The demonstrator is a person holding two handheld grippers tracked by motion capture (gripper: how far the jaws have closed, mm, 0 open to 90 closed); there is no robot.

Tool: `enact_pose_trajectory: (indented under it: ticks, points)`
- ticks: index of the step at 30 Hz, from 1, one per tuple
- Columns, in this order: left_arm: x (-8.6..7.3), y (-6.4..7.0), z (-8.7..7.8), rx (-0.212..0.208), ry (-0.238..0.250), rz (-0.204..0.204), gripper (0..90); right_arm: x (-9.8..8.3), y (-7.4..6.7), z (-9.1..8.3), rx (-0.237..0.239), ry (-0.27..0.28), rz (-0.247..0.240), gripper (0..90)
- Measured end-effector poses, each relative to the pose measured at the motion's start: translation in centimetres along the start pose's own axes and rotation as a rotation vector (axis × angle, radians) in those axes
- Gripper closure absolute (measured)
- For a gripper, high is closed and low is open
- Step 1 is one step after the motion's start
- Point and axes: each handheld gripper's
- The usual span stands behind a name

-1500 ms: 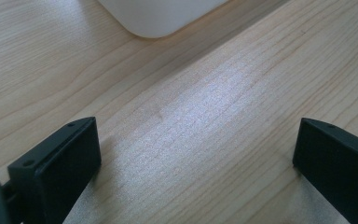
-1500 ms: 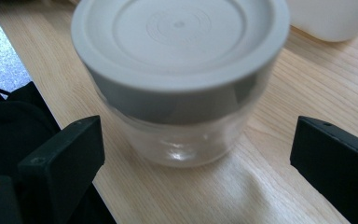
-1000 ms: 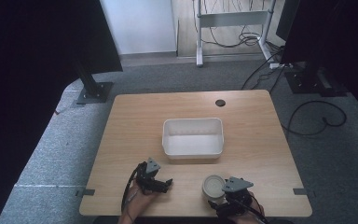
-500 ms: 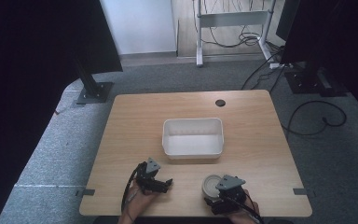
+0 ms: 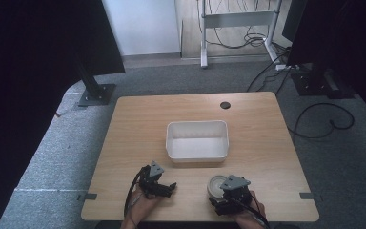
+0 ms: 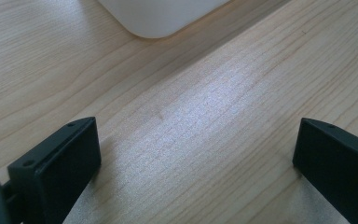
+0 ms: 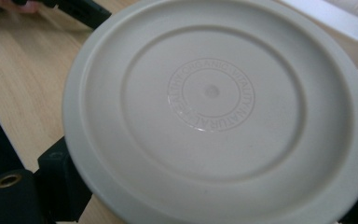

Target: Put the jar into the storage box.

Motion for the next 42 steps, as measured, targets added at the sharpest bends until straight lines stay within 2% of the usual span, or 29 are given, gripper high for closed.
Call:
enact_pose_trajectory:
  ticks: [10, 21, 42]
  points:
    - [0.0, 0.0, 0.0, 0.000, 0.000, 0.000, 0.5, 0.8, 0.9, -0.1, -0.018, 0.013, 0.028, 9.1]
    - [0.0, 0.0, 0.0, 0.000, -0.001, 0.000, 0.5, 1.8, 1.2, 0.2, -0.023, 0.021, 0.025, 9.1]
    - [0.0, 0.0, 0.0, 0.000, 0.000, -0.001, 0.5, 3.9, 2.3, 0.8, -0.025, 0.050, 0.048, 9.1]
Point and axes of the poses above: each handheld gripper's, and its own axes: z roughly forward along the jaws, x roughly out of its top, y roughly to its right, and after that the axes turned 2 degrees about -z, right-handed
